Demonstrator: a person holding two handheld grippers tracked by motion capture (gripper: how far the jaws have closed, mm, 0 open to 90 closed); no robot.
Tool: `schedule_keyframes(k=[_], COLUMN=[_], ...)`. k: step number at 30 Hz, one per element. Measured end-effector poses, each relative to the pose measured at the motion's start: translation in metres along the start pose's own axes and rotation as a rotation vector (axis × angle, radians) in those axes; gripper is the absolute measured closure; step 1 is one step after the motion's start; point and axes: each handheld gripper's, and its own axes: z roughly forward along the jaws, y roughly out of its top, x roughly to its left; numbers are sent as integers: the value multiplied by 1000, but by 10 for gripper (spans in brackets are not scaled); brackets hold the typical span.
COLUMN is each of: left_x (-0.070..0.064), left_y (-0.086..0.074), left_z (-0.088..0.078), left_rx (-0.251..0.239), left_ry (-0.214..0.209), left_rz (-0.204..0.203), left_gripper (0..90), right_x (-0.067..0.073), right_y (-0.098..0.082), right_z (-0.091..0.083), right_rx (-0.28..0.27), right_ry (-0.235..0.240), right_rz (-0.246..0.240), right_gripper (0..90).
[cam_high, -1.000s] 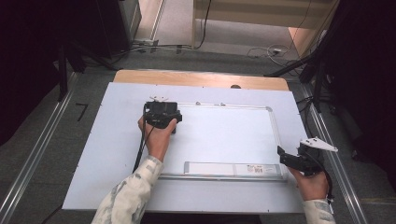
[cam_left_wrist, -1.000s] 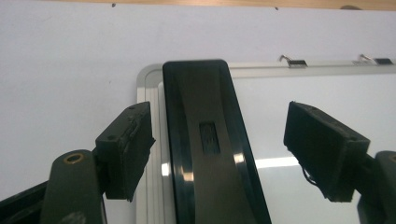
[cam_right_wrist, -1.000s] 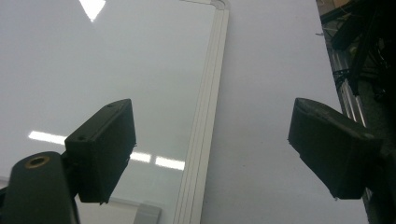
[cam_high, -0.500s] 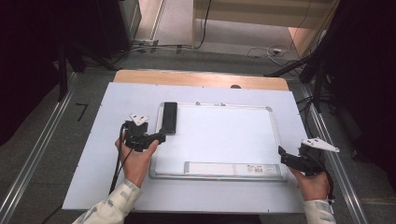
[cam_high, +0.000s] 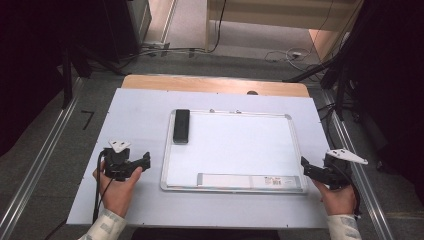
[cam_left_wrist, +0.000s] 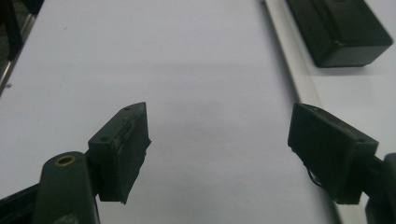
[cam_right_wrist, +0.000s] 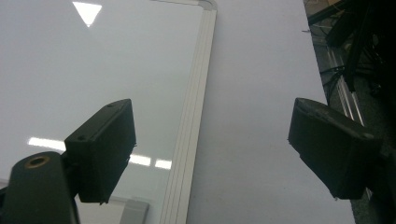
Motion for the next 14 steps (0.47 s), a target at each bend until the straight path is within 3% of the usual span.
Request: schedule_keyframes(k=[14], left_x=[38], left_y=[-15], left_z=[-9], left_rx=[8], left_ry=[45], left_rz=[-66], left_gripper=[205], right_x=[-2], right_y=[-1], right_z=[-1], right_rx=[1], right_ry=[-7], right_rz=[3], right_gripper=[136])
